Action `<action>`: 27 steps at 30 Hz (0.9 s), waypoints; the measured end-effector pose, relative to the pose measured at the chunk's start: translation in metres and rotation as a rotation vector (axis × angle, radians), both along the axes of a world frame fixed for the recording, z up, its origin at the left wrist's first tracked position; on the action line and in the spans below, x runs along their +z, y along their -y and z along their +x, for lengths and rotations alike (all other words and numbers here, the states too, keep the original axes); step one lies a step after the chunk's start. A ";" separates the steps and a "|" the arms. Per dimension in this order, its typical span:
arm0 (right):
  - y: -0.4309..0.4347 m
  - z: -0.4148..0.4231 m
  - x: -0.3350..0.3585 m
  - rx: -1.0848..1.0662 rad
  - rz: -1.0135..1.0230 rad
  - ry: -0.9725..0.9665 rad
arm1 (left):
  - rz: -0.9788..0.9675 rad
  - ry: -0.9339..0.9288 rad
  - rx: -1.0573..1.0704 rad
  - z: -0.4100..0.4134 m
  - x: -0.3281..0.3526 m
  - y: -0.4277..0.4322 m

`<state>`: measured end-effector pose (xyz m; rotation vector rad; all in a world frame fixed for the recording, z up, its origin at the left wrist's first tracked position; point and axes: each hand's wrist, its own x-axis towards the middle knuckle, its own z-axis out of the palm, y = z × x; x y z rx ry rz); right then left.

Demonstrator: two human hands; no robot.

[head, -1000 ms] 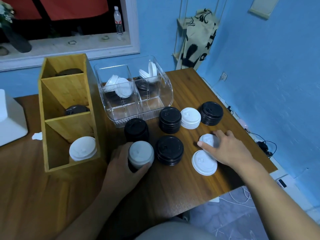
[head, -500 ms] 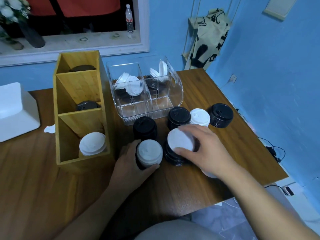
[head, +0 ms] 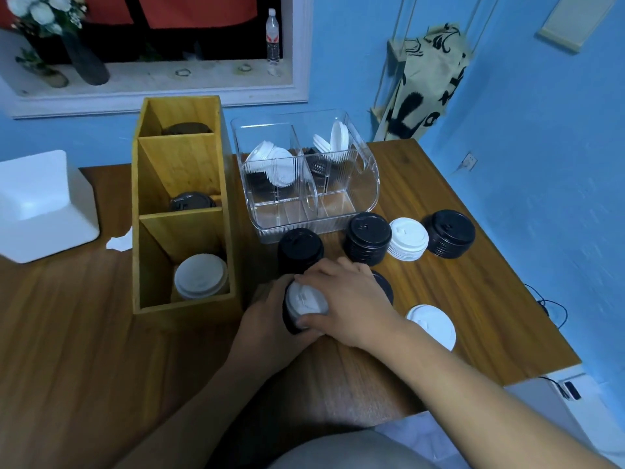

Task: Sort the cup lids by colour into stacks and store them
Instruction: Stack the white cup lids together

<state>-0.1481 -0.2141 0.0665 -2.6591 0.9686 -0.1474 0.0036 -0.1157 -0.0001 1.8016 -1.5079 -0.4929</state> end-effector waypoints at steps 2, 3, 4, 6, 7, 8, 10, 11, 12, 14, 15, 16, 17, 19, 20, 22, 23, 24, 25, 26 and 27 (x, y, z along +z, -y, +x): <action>-0.001 0.003 0.002 -0.005 -0.009 -0.018 | -0.004 0.008 0.002 0.000 0.002 0.000; -0.001 0.004 0.003 -0.003 -0.011 -0.032 | -0.003 0.009 0.005 0.000 0.003 0.000; -0.001 0.004 0.004 0.003 -0.016 -0.052 | -0.002 0.007 0.006 -0.001 0.003 0.000; -0.004 0.002 0.005 0.021 -0.049 -0.054 | -0.018 -0.002 -0.008 0.000 0.003 0.000; -0.008 -0.003 0.005 0.025 -0.053 -0.001 | -0.023 -0.006 -0.017 0.000 0.001 -0.001; -0.013 -0.012 0.004 0.014 -0.036 0.097 | -0.025 -0.002 -0.020 0.000 -0.002 -0.001; -0.020 -0.041 -0.001 -0.056 -0.039 0.335 | -0.005 0.022 0.007 -0.001 -0.003 -0.001; -0.022 -0.061 -0.008 -0.123 -0.069 0.415 | 0.011 0.022 0.026 -0.001 -0.002 0.000; -0.023 -0.083 -0.014 -0.209 -0.090 0.448 | 0.021 0.016 0.035 -0.001 -0.002 0.000; -0.022 -0.126 -0.028 -0.407 -0.088 0.384 | 0.016 0.020 0.032 -0.002 -0.001 0.000; -0.022 -0.143 -0.032 -0.497 -0.074 0.300 | 0.016 0.021 0.028 -0.002 0.000 0.000; -0.022 -0.156 -0.036 -0.557 -0.058 0.211 | 0.021 0.017 0.030 -0.002 0.001 0.000; -0.023 -0.164 -0.039 -0.572 -0.043 0.148 | 0.026 0.012 0.033 -0.002 0.001 0.000; -0.023 -0.170 -0.044 -0.512 -0.006 0.130 | 0.036 0.012 0.036 -0.003 0.002 0.000; -0.024 -0.170 -0.045 -0.485 0.014 0.153 | 0.040 0.013 0.038 -0.003 0.003 0.000; -0.024 -0.166 -0.041 -0.499 0.054 0.232 | 0.038 0.013 0.038 -0.004 0.003 0.000; -0.025 -0.163 -0.038 -0.522 0.068 0.288 | 0.035 0.012 0.034 -0.004 0.004 -0.001; -0.026 -0.159 -0.033 -0.538 0.069 0.355 | 0.034 0.012 0.031 -0.004 0.004 -0.001; -0.027 -0.152 -0.027 -0.537 0.058 0.428 | 0.032 0.011 0.032 -0.004 0.003 -0.001; -0.028 -0.142 -0.019 -0.515 0.040 0.490 | 0.036 0.007 0.032 -0.004 0.003 0.000; -0.028 -0.130 -0.012 -0.473 0.021 0.531 | 0.044 0.002 0.035 -0.004 0.003 0.000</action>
